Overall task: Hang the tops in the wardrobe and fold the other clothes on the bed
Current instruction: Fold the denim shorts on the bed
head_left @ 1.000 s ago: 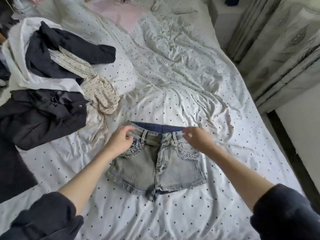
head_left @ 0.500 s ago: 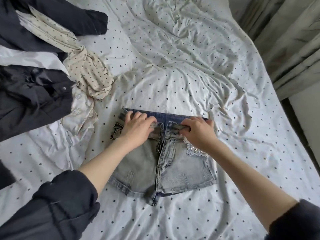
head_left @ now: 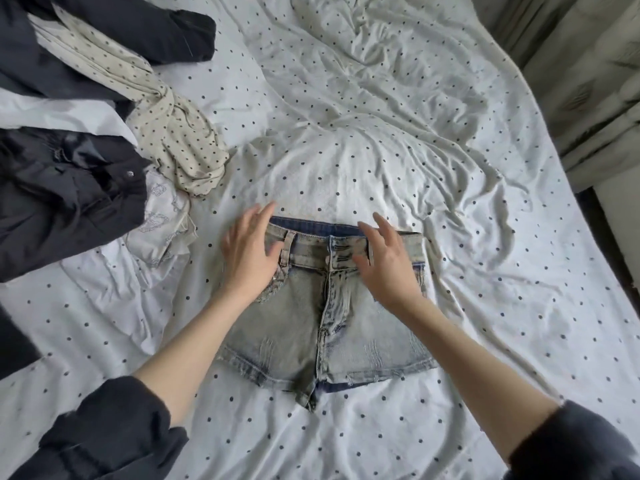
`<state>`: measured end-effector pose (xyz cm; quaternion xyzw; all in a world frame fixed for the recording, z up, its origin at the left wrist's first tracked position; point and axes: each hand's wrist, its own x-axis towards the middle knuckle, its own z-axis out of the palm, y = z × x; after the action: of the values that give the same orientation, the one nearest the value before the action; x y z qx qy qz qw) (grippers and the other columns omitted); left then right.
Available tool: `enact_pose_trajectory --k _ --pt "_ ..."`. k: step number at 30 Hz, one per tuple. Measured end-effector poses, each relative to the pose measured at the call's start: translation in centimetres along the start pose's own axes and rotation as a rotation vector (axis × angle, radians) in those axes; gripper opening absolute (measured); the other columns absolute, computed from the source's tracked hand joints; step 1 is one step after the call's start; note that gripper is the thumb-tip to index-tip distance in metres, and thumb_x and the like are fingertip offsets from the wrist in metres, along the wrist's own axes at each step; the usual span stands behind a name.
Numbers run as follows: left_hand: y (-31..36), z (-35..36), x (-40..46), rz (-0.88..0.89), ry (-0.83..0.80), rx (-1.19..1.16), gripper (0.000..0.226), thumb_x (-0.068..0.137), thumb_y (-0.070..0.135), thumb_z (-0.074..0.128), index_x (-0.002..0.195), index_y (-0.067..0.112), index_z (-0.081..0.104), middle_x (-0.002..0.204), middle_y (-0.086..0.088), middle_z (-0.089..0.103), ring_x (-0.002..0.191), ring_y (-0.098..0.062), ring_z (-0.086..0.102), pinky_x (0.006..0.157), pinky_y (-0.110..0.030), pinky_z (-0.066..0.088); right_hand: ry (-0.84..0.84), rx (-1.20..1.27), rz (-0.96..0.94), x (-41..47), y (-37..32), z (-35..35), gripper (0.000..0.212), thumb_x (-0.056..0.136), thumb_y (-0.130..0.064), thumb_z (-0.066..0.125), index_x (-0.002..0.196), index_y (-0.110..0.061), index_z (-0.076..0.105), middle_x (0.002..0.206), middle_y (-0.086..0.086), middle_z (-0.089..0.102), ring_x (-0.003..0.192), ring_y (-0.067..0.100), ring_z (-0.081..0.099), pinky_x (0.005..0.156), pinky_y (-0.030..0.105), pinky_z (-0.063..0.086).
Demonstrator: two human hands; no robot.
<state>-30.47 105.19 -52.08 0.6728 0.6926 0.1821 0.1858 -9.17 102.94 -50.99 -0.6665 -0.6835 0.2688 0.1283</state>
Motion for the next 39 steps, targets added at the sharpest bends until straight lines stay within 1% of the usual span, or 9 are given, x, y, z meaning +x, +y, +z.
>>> enact_pose_trajectory --k 5,8,13,18,21,26,32,36,39 --pt "-4.2 -0.9 -3.3 -0.318 -0.125 -0.119 0.068 0.09 0.032 0.06 0.146 0.011 0.028 0.147 -0.014 0.033 0.137 -0.028 0.029 0.111 -0.046 0.026 -0.048 -0.156 -0.195 -5.7 -1.3 5.2 0.056 0.096 -0.022 0.048 0.147 -0.009 0.029 0.156 0.012 0.015 0.145 0.029 0.007 0.118 0.046 0.008" --pt "-5.6 -1.8 -3.7 -0.387 -0.177 -0.16 0.056 0.091 0.032 0.058 0.137 0.004 0.042 0.137 -0.015 0.049 0.123 -0.026 0.047 0.101 -0.037 0.039 -0.158 -0.266 -0.161 -5.5 -1.3 7.3 0.061 0.1 -0.036 0.032 0.151 -0.015 0.006 0.156 0.006 -0.012 0.14 0.024 -0.022 0.114 0.038 -0.017" --pt "-5.5 -5.0 -2.9 -0.445 -0.354 -0.234 0.045 0.089 0.028 0.061 0.125 0.002 0.054 0.119 -0.011 0.061 0.107 -0.02 0.056 0.088 -0.027 0.041 -0.22 -0.377 -0.139 -4.6 -0.6 8.4 0.061 0.1 -0.045 0.016 0.149 -0.02 -0.011 0.149 -0.002 -0.028 0.135 0.017 -0.032 0.111 0.034 -0.02" --pt "-1.0 -8.0 -2.9 -0.467 -0.425 -0.473 0.017 0.089 0.016 0.063 0.086 0.03 0.053 0.064 0.02 0.06 0.06 0.006 0.059 0.054 -0.021 0.05 -0.286 -0.063 -0.174 -4.0 0.0 6.6 0.054 0.102 -0.034 0.028 0.151 -0.022 0.008 0.156 -0.005 -0.008 0.144 0.013 -0.01 0.115 0.027 -0.009" --pt "3.4 -8.9 -3.2 -0.511 -0.549 -0.648 0.024 0.089 0.009 0.061 0.088 0.029 0.048 0.082 0.006 0.067 0.064 -0.009 0.068 0.052 -0.021 0.054 -0.197 0.486 0.065 -5.0 0.3 3.3 0.044 0.101 -0.026 0.038 0.144 -0.02 0.035 0.151 -0.01 0.026 0.135 0.001 0.025 0.11 0.019 0.02" --pt "11.1 -4.7 -3.3 -0.528 -0.66 -0.72 0.027 0.09 0.006 0.06 0.108 0.012 0.042 0.105 -0.017 0.062 0.073 -0.028 0.07 0.055 -0.03 0.058 -0.042 1.023 0.442 -7.6 3.6 -2.2 0.035 0.1 -0.031 0.036 0.12 -0.013 0.058 0.123 0.008 0.062 0.111 0.016 0.06 0.095 0.03 0.046" --pt "16.4 6.4 -3.5 -0.358 -0.631 -0.546 0.028 0.09 0.013 0.058 0.112 0.012 0.04 0.111 -0.013 0.053 0.068 -0.017 0.064 0.053 -0.026 0.057 -0.061 1.083 0.581 -10.2 8.0 -4.4 0.032 0.1 -0.034 0.038 0.104 -0.016 0.065 0.103 0.005 0.07 0.096 0.022 0.066 0.09 0.035 0.05" --pt "16.6 10.4 -3.7 -0.201 -0.634 -0.365 0.033 0.093 0.013 0.049 0.124 0.011 0.037 0.091 -0.001 0.053 0.078 -0.019 0.061 0.077 -0.041 0.056 -0.136 0.983 0.583 -11.0 9.6 -3.4 0.021 0.097 -0.029 0.048 0.1 -0.019 0.066 0.096 0.002 0.07 0.086 0.017 0.065 0.084 0.033 0.052" --pt "15.7 10.4 -4.9 -0.028 -0.734 -0.345 0.041 0.094 0.002 0.038 0.133 0.014 0.043 0.099 0.008 0.059 0.096 -0.016 0.061 0.084 -0.027 0.05 -0.118 0.799 0.522 -11.1 10.2 -2.0 0.013 0.092 -0.02 0.058 0.089 -0.012 0.067 0.081 0.002 0.067 0.072 0.015 0.057 0.07 0.034 0.047"
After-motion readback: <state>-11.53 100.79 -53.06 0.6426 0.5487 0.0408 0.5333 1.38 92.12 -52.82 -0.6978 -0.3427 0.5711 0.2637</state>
